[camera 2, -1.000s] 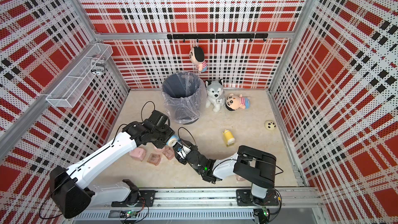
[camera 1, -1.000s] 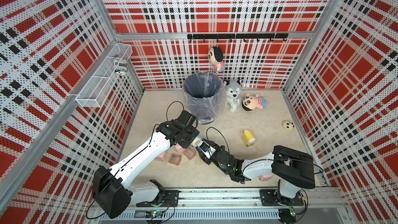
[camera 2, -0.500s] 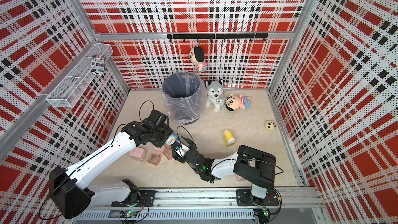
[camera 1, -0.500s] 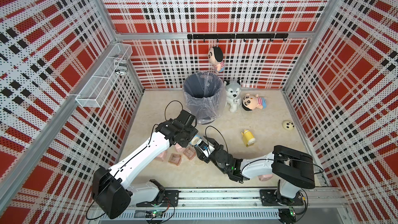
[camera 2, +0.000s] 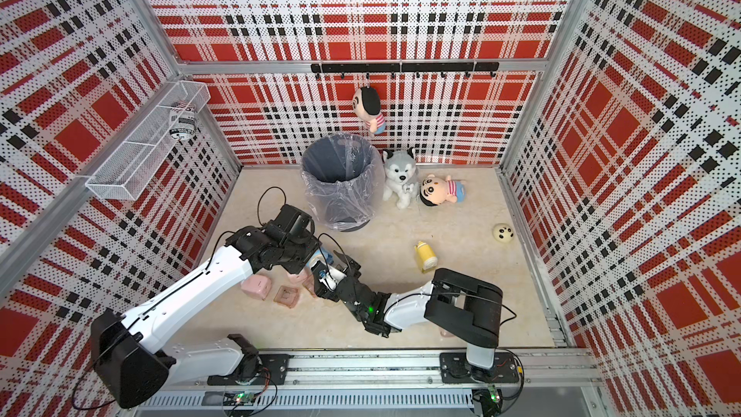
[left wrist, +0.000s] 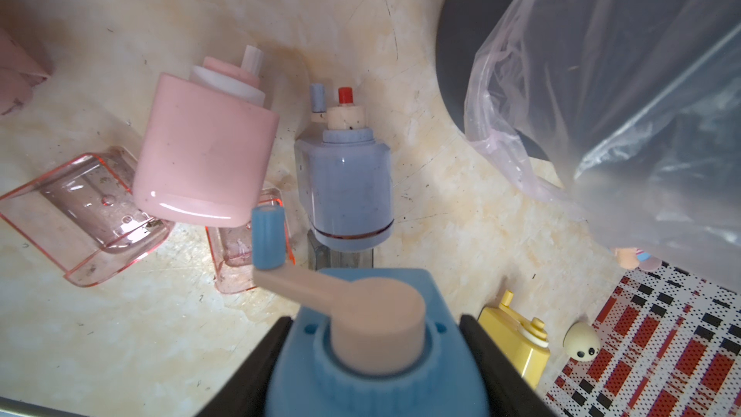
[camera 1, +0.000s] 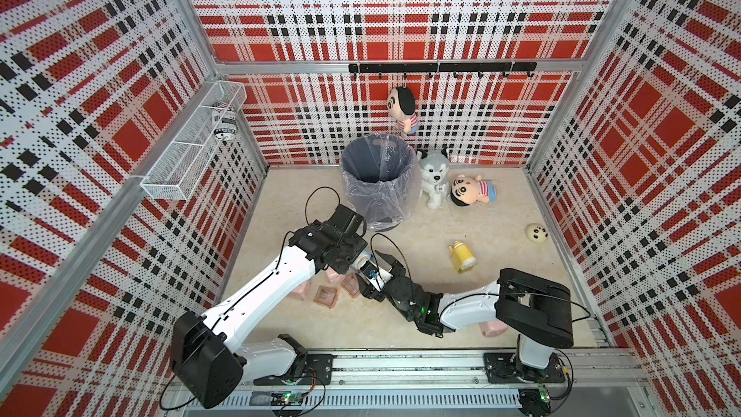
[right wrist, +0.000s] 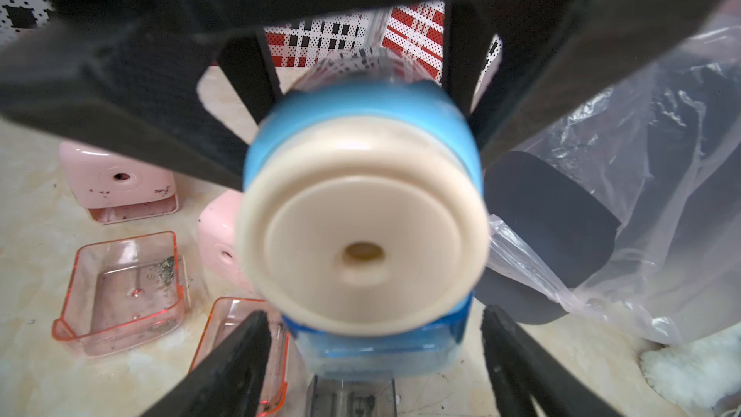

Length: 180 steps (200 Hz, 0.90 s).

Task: Take out the pencil sharpener tray and clean the shavings
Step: Open the container of the pencil sharpener.

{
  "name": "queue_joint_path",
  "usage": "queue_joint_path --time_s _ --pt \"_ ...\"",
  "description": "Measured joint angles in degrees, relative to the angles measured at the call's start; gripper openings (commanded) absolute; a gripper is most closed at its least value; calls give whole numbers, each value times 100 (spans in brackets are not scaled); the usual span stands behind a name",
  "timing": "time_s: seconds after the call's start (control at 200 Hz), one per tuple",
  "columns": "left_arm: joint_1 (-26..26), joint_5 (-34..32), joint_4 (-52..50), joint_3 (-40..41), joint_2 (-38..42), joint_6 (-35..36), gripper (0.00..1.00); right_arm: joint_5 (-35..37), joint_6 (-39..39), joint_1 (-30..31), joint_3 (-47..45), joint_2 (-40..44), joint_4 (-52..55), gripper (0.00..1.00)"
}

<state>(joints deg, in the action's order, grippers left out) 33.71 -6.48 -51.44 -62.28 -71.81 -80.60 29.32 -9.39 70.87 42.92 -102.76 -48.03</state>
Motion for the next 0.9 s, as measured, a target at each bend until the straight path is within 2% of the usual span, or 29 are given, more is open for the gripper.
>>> queue_joint_path --time_s 0.466,0.902 --pt "0 -22 -63 2 13 2 46 -138 -35 -22 0 0 24 59" --pt "-4 4 -87 37 17 0 43 -367 17 -50 -170 28 -188 56"
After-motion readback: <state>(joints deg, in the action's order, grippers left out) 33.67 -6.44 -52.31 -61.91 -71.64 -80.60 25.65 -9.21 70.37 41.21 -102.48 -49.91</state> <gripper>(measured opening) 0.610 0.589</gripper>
